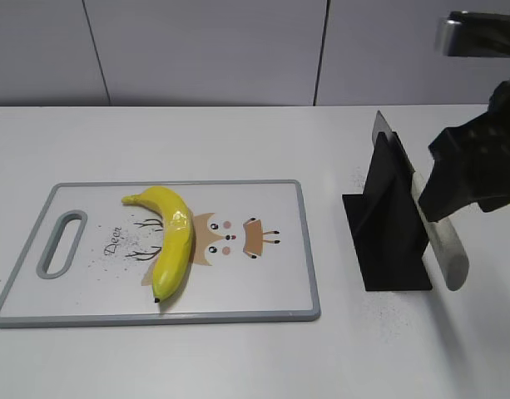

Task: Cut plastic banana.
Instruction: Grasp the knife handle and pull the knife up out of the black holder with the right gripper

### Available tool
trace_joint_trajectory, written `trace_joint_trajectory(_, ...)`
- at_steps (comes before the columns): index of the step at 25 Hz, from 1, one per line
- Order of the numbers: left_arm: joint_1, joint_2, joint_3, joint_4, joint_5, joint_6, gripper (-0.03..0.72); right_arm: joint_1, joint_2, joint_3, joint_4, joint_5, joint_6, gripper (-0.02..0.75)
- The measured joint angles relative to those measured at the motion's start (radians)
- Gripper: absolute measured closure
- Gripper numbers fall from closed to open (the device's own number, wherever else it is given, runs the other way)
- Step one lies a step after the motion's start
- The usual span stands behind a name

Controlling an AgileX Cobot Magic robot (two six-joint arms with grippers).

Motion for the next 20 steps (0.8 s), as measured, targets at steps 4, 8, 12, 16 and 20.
trace_joint_trajectory(4,0.000,0.000,0.000,0.000,0.000,0.000,0.177,0.034,0.066,-0.010,-0.087,-0.002,0.118,0.251)
trace_joint_trajectory(8,0.000,0.000,0.000,0.000,0.000,0.000,0.178,0.035,0.135,-0.010,-0.091,-0.002,0.146,0.260)
trace_joint_trajectory(12,0.000,0.000,0.000,0.000,0.000,0.000,0.180,0.035,0.215,-0.011,-0.093,-0.006,0.170,0.277)
trace_joint_trajectory(16,0.000,0.000,0.000,0.000,0.000,0.000,0.181,0.035,0.281,-0.011,-0.093,-0.010,0.194,0.292)
trace_joint_trajectory(20,0.000,0.000,0.000,0.000,0.000,0.000,0.181,0.035,0.294,-0.011,-0.081,-0.013,0.207,0.437)
